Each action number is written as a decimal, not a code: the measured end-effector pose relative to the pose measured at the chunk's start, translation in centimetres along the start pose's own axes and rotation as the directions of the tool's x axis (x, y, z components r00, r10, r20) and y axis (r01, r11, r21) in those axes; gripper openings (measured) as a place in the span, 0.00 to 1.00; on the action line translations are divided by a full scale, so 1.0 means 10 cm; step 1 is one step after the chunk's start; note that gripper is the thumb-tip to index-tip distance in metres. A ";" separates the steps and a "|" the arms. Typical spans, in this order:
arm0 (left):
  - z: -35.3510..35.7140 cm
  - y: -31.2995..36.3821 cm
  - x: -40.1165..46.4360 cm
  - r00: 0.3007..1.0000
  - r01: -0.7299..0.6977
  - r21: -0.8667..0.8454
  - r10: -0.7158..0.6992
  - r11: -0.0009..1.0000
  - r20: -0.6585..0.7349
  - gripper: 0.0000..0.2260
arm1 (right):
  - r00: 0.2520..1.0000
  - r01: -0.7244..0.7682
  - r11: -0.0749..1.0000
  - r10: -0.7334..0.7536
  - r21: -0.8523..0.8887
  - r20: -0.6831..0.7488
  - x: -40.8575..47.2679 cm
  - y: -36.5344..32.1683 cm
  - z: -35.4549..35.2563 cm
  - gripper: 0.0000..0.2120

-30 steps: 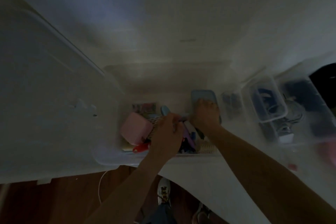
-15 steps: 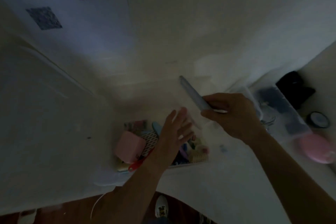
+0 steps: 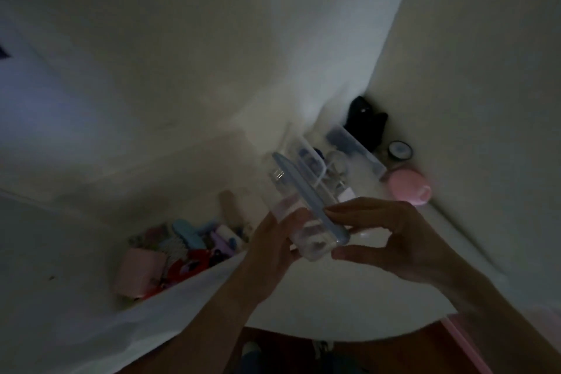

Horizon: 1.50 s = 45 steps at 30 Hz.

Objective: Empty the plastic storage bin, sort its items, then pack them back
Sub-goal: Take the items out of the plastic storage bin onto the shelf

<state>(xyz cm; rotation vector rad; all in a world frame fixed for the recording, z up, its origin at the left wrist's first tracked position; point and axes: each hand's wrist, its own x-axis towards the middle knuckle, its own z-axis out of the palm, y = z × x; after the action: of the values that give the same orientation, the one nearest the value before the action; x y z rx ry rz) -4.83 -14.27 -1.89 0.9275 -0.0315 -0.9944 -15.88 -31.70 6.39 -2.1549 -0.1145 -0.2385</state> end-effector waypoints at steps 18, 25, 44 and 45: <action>1.11 -1.27 0.72 0.935 0.352 -0.256 -0.324 0.900 0.148 0.33 | 0.438 -0.587 0.593 0.805 0.551 -0.400 -1.62 1.56 -0.69 0.11; 1.58 -1.85 1.11 0.956 0.260 0.120 -0.239 0.958 -0.169 0.18 | 0.335 -0.349 0.369 0.907 0.861 -0.253 -1.84 1.84 -0.69 0.19; 1.66 -2.96 2.54 0.844 0.534 0.580 -0.350 0.614 -0.406 0.29 | -0.076 -0.498 0.210 0.956 0.841 -0.284 -2.18 3.29 -0.84 0.27; 1.67 -2.99 2.62 0.861 0.507 0.586 -0.339 0.632 -0.379 0.29 | -0.107 -0.510 0.211 0.947 0.834 -0.304 -2.15 3.35 -0.84 0.27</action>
<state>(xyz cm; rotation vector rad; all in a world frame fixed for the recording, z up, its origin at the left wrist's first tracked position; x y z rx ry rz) -17.66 -50.45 -21.38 1.7912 0.0362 -1.3434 -32.15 -57.28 -20.74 -0.9862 1.5803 -0.4318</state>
